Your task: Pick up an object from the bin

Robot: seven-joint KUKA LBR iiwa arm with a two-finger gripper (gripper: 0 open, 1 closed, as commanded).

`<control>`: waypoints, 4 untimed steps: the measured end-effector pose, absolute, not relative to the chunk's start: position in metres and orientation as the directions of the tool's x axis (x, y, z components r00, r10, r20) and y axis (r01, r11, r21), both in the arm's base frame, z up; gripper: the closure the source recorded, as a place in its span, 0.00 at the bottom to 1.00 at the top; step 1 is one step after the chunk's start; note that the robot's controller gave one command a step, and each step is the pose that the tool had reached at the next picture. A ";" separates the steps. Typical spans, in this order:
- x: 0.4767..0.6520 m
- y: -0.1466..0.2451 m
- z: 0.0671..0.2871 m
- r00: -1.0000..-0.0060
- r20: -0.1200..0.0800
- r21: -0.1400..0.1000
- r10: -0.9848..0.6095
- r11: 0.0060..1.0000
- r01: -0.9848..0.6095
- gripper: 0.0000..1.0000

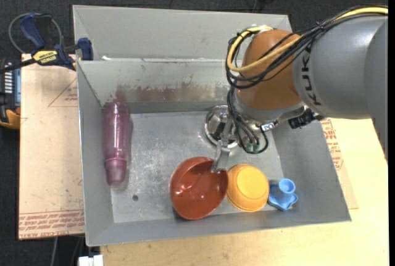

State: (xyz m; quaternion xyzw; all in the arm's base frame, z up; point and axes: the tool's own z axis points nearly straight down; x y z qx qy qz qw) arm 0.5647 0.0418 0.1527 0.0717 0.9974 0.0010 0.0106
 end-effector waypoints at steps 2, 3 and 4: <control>0.512 0.068 0.084 -0.993 -0.112 0.008 -0.031 0.999 -0.032 1.00; 0.512 0.068 0.085 -0.993 -0.112 0.008 -0.030 0.999 -0.031 1.00; 0.517 0.066 0.102 -0.996 -0.083 0.006 -0.036 0.999 -0.036 1.00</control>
Offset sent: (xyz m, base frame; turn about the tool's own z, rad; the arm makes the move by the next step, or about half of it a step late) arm -0.0780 0.0263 -0.0827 -0.1903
